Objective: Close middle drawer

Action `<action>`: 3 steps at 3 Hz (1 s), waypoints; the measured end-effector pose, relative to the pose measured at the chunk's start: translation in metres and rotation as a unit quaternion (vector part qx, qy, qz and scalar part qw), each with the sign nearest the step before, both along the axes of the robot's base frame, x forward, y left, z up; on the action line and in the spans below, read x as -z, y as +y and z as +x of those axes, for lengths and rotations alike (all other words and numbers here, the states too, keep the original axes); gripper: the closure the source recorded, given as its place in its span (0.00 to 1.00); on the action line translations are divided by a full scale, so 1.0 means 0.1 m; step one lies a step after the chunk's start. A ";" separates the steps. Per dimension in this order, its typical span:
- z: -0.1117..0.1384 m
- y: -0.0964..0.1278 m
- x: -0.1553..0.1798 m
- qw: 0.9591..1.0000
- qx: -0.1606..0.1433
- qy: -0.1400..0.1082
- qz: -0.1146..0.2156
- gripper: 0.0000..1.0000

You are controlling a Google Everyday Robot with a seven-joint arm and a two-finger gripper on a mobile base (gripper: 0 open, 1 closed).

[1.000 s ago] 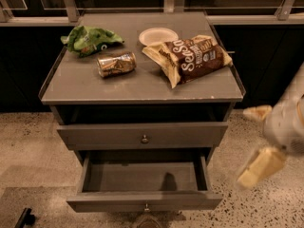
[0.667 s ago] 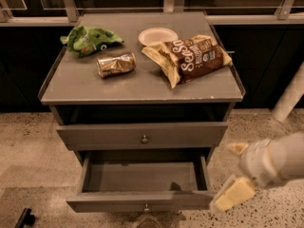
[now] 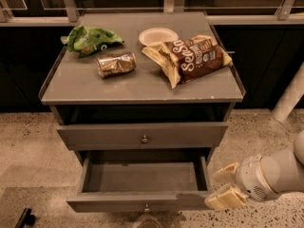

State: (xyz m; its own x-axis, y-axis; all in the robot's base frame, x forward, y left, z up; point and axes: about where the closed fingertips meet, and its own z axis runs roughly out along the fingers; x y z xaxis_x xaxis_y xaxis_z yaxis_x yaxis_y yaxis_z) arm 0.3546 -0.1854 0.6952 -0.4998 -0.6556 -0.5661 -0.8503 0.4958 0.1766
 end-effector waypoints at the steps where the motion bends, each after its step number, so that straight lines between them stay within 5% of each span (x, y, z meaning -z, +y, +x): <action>1: -0.01 0.03 0.10 1.000 0.008 -0.001 0.000 0.65; 2: -0.09 0.02 0.58 0.997 0.058 0.022 0.039 0.88; 3: -0.10 -0.03 1.26 0.987 0.122 0.041 0.093 1.00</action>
Offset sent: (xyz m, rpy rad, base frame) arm -0.0114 -0.0051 -0.1390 0.2120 0.1157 -0.2878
